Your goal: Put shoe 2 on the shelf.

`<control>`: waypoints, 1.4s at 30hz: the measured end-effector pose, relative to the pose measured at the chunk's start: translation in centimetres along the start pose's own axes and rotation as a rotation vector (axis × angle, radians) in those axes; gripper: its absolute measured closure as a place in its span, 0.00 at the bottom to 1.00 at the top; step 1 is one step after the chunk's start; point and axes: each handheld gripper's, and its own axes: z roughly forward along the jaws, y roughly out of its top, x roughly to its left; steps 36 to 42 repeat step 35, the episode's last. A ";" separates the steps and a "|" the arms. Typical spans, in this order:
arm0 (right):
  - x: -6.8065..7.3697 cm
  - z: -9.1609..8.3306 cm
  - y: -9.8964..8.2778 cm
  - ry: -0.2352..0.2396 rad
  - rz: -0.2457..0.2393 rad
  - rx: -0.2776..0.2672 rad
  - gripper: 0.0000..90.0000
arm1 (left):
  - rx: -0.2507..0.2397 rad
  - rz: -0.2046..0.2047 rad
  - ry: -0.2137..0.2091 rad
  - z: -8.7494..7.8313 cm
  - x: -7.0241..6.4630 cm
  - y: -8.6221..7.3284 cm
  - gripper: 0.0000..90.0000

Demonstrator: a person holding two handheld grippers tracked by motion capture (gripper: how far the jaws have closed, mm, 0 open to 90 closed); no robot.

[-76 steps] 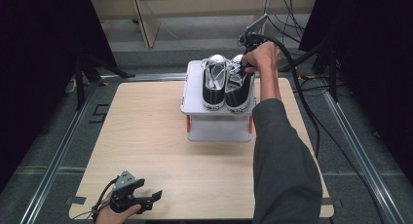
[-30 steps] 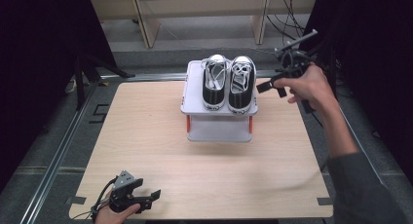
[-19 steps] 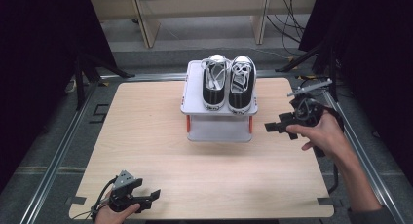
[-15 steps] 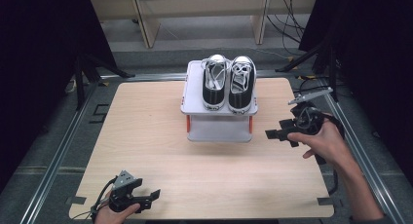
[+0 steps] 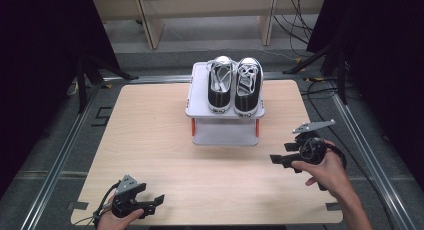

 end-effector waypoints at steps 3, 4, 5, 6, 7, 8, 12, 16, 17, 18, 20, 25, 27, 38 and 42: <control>0.0 0.4 -0.6 -0.034 -0.004 0.023 0.28 | -0.009 0.005 0.009 0.0 0.1 0.0 0.18; 0.0 0.9 -1.3 -0.036 -0.003 0.017 0.28 | -0.009 -0.002 0.006 0.0 0.1 0.0 0.18; 0.0 0.9 -1.3 -0.036 -0.003 0.017 0.28 | -0.009 -0.002 0.006 0.0 0.1 0.0 0.18; 0.0 1.3 -2.1 -0.057 -0.037 -0.003 0.28 | -0.005 0.003 0.015 0.0 0.2 0.0 0.18; 0.0 1.3 -2.1 -0.057 -0.037 -0.003 0.28 | -0.005 0.003 0.015 0.0 0.2 0.0 0.18; 0.0 1.4 -2.5 -0.060 -0.027 -0.001 0.28 | -0.006 0.003 0.014 0.0 0.2 0.0 0.18; 0.2 2.3 -4.2 -0.085 -0.055 0.002 0.29 | -0.007 0.010 0.010 0.0 0.1 0.0 0.18; 0.3 3.3 -6.0 -0.115 -0.096 0.032 0.29 | -0.008 0.008 0.008 0.1 0.1 0.0 0.18; 0.4 3.3 -6.4 -0.125 -0.094 0.060 0.29 | -0.010 0.008 0.008 0.0 0.1 0.0 0.18; 0.5 3.8 -7.3 -0.113 -0.091 0.075 0.29 | -0.010 0.011 0.008 0.0 0.1 0.0 0.18; 0.6 4.2 -7.7 -0.121 -0.142 0.074 0.29 | -0.009 0.016 0.007 0.0 0.1 0.0 0.18; 1.5 4.6 -8.4 -0.123 -0.172 0.102 0.29 | -0.001 0.024 0.008 0.0 0.0 0.0 0.18; 1.6 4.9 -8.5 -0.123 -0.171 0.114 0.29 | -0.009 0.017 -0.002 0.1 -0.1 0.0 0.18; 1.5 5.1 -8.5 -0.155 -0.207 0.136 0.29 | 0.006 0.039 0.019 0.0 0.0 -0.1 0.18; 1.5 5.1 -8.5 -0.155 -0.207 0.136 0.29 | 0.006 0.039 0.019 0.0 0.0 -0.1 0.18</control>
